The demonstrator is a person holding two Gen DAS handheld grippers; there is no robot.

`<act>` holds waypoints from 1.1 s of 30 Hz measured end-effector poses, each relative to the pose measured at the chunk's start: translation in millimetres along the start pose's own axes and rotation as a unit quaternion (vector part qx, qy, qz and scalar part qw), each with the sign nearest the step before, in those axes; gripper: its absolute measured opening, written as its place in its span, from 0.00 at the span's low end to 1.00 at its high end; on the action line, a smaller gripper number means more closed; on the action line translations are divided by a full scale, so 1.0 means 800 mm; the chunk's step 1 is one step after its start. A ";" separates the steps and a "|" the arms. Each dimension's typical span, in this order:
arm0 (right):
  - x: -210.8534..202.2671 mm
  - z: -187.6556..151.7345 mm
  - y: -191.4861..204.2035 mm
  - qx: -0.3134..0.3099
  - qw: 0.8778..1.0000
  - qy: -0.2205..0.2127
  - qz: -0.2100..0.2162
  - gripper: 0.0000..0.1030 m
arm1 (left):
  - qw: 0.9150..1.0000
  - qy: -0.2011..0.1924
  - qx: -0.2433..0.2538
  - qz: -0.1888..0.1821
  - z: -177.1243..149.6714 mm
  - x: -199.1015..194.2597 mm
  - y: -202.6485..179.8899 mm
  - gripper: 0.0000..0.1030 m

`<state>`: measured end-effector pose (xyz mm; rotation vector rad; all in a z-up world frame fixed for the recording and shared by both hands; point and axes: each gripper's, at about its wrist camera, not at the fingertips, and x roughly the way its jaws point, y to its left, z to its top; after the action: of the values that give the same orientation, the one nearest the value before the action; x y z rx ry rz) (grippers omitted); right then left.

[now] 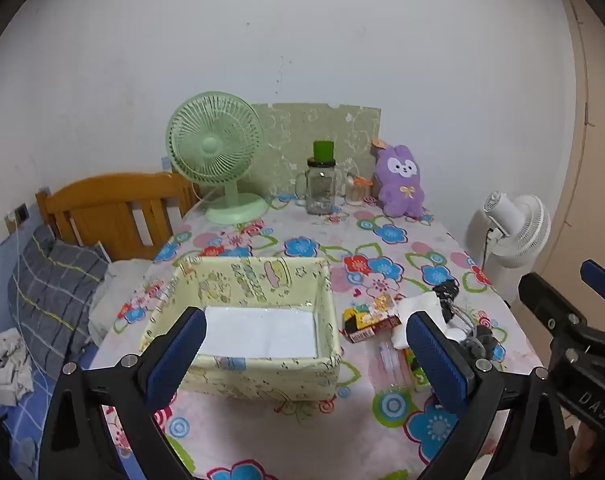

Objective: Organize soft objects

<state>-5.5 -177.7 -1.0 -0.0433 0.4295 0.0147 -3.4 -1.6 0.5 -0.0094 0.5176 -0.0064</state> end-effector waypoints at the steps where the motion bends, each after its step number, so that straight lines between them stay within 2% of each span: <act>1: 0.001 0.001 0.001 0.007 1.000 0.002 0.003 0.94 | 1.000 -0.003 0.003 -0.001 -0.001 -0.004 -0.001 0.98; 3: 0.005 0.003 0.004 0.022 1.000 0.003 0.007 0.94 | 1.000 -0.008 0.010 -0.011 -0.009 -0.017 -0.010 0.98; 6: 0.001 0.002 -0.012 0.062 0.998 -0.007 0.023 0.94 | 1.000 0.018 -0.003 -0.012 -0.009 0.005 -0.006 0.98; 8: -0.005 0.001 -0.017 0.072 0.997 -0.010 0.028 0.94 | 1.000 0.012 -0.003 -0.012 -0.008 -0.001 -0.005 0.98; 19: -0.008 0.002 -0.018 0.066 0.998 -0.007 0.023 0.94 | 1.000 -0.002 0.006 0.006 0.001 -0.006 -0.011 0.98; 33: -0.009 0.005 -0.020 0.066 0.997 -0.006 0.026 0.94 | 1.000 -0.002 0.002 0.003 0.001 -0.006 -0.007 0.98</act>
<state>-9.9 -193.4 5.9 0.0972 0.4189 0.0380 -7.0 -7.2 3.5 -0.0046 0.5128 -0.0017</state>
